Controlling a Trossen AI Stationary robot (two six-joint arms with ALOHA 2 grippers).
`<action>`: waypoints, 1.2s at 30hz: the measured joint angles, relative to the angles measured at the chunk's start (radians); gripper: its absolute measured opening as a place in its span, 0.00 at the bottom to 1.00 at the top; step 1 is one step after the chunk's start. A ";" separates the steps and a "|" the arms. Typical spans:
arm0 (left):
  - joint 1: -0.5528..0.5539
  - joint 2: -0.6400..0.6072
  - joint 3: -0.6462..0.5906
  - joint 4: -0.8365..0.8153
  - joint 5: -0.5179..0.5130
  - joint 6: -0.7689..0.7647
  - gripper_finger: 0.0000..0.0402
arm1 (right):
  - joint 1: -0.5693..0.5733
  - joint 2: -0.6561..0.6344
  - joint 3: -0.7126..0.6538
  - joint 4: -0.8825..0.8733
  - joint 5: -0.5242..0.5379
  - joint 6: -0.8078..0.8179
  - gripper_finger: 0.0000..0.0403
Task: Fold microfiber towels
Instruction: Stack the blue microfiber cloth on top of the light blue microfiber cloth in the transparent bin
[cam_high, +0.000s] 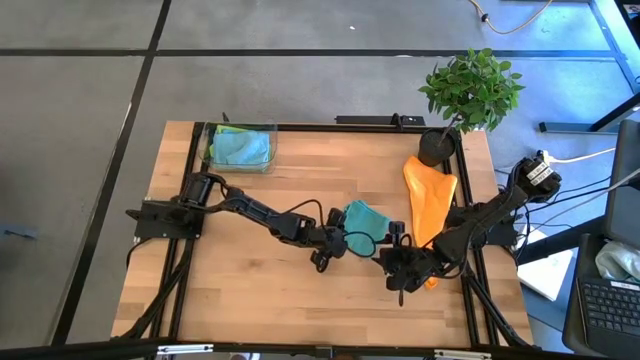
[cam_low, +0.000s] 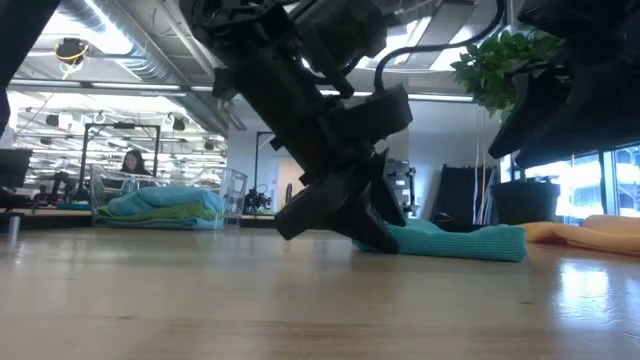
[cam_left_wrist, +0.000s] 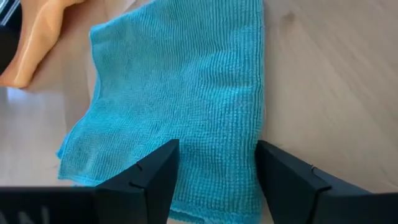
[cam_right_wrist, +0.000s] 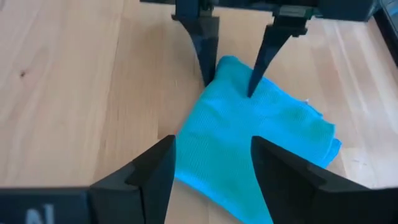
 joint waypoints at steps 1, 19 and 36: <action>0.000 -0.001 0.000 -0.002 0.002 0.000 0.50 | 0.000 0.000 0.000 0.001 0.012 -0.011 0.52; -0.004 0.004 -0.002 0.027 -0.050 0.000 0.46 | -0.054 0.000 -0.001 0.002 0.121 -0.072 0.52; 0.004 0.004 -0.003 0.124 -0.058 -0.050 0.40 | -0.053 0.000 -0.001 0.000 0.121 -0.078 0.52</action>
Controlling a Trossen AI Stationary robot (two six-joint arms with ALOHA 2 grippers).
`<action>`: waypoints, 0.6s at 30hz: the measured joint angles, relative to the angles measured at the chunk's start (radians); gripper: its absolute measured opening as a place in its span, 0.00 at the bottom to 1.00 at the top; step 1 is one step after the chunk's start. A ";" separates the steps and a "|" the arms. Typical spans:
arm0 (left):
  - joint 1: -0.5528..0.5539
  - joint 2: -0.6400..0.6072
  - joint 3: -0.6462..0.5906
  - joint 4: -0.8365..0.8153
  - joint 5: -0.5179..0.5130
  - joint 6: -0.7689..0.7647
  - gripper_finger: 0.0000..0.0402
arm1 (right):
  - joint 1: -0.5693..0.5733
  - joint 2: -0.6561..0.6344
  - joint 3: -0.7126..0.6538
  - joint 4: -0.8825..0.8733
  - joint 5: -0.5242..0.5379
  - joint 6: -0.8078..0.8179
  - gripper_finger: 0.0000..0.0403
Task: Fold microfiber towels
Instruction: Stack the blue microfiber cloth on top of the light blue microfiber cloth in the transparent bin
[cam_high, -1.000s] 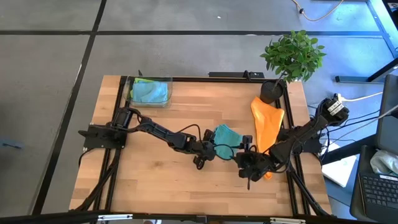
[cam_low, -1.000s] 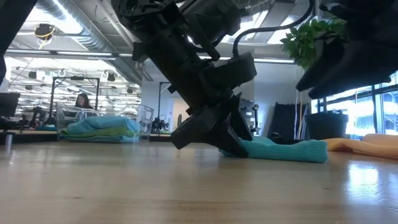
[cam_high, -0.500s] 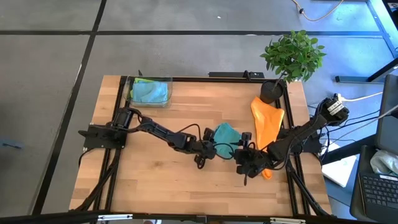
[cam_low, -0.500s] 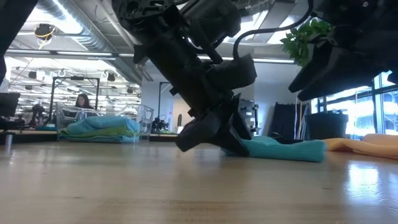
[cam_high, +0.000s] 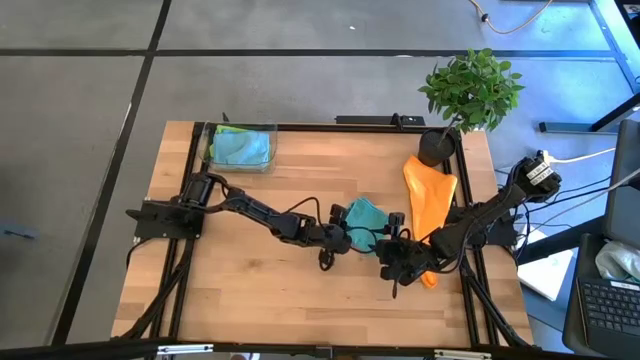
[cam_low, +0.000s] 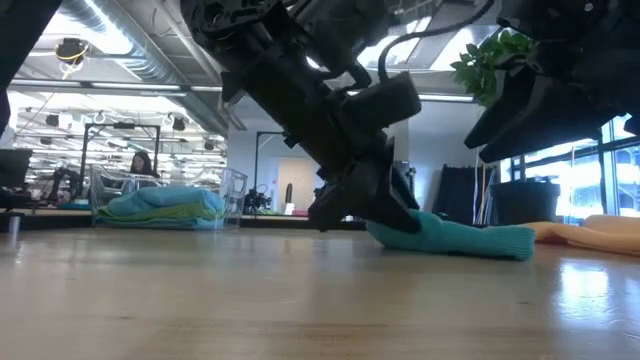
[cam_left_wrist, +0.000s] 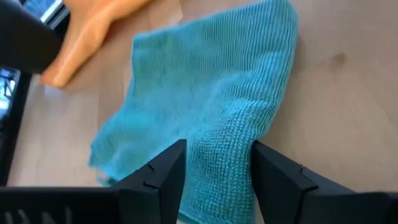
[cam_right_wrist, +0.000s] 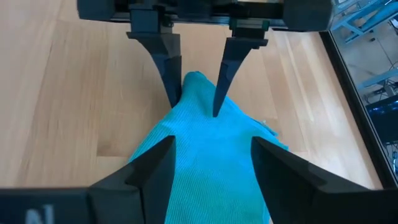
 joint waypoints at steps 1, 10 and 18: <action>0.003 0.000 0.000 -0.011 0.000 -0.001 0.40 | 0.000 0.000 0.000 0.000 0.000 0.000 0.52; 0.007 0.033 0.000 -0.009 0.017 -0.005 0.40 | 0.000 0.000 0.000 -0.006 0.005 0.000 0.52; 0.007 0.047 0.003 0.006 0.036 0.024 0.40 | 0.000 0.000 0.000 -0.018 0.006 0.003 0.52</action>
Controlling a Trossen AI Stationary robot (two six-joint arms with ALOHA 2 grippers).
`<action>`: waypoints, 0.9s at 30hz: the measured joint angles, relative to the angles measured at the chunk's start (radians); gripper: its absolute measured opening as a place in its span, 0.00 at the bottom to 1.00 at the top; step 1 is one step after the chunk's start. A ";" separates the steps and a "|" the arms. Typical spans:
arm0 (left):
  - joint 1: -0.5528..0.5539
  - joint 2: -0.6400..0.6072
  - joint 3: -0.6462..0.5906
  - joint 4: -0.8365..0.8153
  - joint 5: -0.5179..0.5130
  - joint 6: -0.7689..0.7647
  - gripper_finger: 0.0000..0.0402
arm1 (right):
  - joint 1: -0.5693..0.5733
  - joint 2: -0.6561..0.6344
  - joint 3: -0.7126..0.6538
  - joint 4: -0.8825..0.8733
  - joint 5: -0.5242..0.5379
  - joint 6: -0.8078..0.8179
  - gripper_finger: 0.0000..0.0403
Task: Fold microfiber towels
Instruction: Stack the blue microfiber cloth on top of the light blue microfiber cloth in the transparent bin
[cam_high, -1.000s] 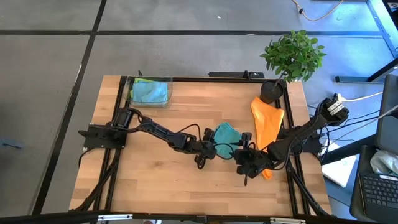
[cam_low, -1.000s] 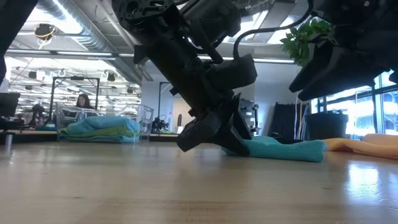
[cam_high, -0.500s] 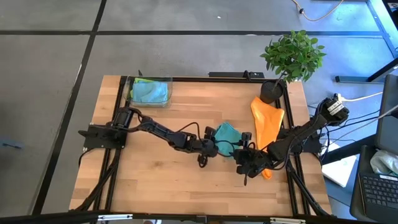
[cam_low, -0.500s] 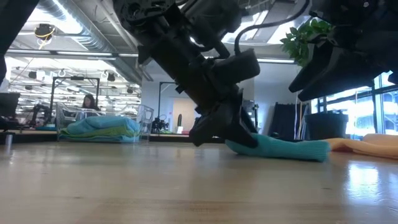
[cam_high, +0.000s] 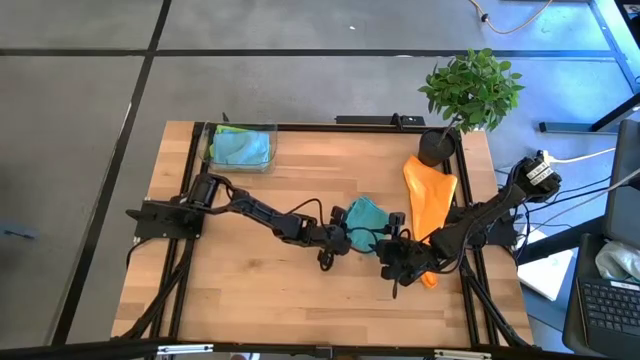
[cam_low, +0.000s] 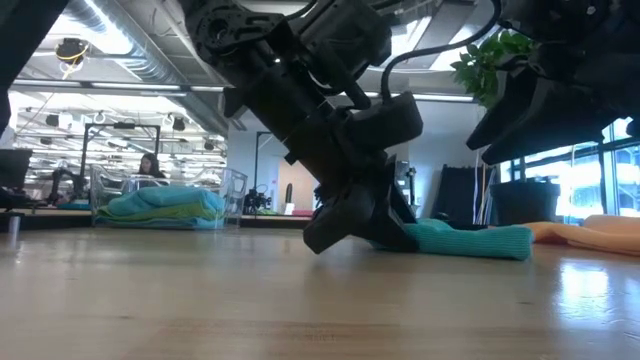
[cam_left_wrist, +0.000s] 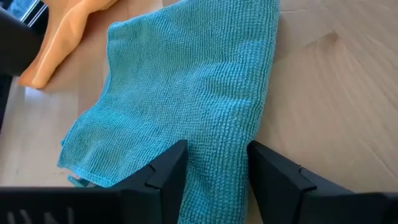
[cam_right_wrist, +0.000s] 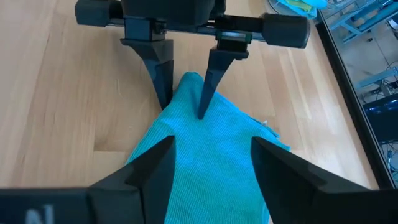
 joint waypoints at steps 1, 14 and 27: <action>0.000 0.001 0.000 0.001 -0.006 0.000 0.39 | 0.000 0.000 0.000 0.000 0.000 0.000 0.52; -0.006 0.004 0.000 -0.011 0.007 0.003 0.09 | 0.000 0.000 0.000 0.000 0.000 0.000 0.52; 0.008 -0.022 -0.003 -0.115 -0.081 0.029 0.00 | 0.000 0.000 0.000 -0.004 0.001 0.001 0.52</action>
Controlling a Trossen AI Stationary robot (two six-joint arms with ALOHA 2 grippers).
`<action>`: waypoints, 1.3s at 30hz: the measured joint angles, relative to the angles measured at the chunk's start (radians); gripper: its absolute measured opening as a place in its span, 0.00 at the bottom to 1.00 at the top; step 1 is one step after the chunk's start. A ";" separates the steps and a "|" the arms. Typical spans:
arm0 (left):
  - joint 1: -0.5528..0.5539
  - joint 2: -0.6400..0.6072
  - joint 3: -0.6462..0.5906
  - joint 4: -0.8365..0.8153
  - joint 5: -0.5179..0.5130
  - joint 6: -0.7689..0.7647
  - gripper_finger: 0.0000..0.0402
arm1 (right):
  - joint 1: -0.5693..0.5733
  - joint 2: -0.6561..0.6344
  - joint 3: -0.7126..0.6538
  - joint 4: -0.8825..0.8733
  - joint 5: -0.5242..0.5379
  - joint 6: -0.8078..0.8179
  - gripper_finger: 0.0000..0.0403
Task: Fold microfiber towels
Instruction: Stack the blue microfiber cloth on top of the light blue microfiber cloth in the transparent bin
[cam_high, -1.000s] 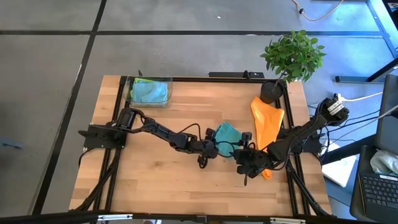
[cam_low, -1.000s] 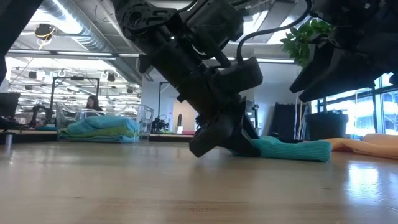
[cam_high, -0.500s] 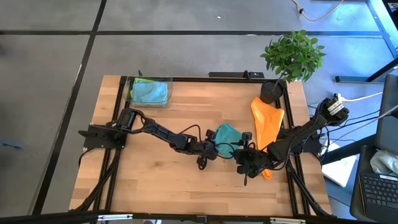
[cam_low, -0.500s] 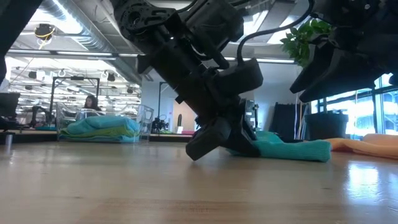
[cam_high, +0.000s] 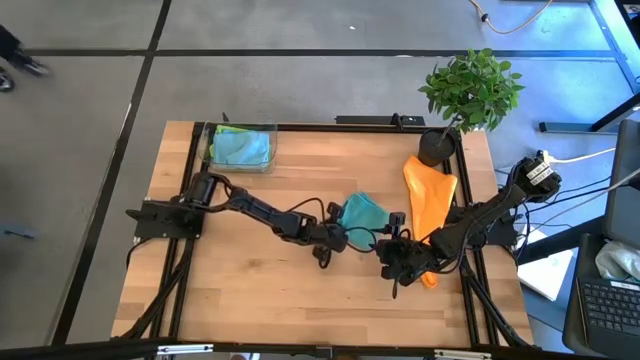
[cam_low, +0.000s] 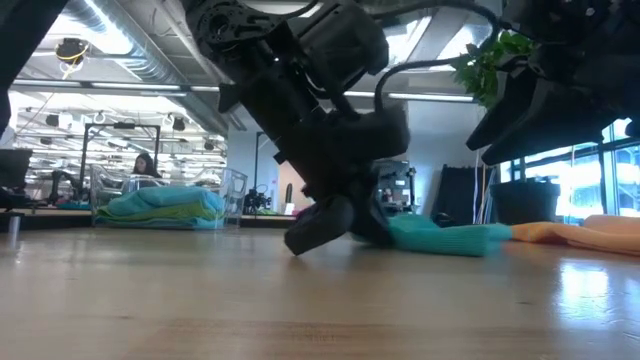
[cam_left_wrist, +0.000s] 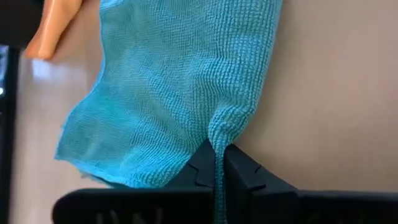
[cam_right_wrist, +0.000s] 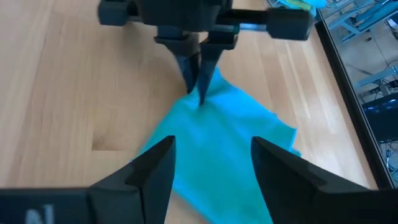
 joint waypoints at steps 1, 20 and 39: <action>0.000 -0.006 0.000 -0.015 -0.019 0.004 0.00 | 0.000 0.000 0.000 -0.001 0.000 0.000 0.52; 0.165 -0.237 -0.001 -0.691 -0.178 0.097 0.00 | 0.005 0.000 0.000 -0.008 -0.026 0.002 0.52; 0.424 -0.331 0.104 -0.754 -0.346 0.433 0.00 | 0.003 0.000 0.000 -0.098 -0.060 -0.001 0.52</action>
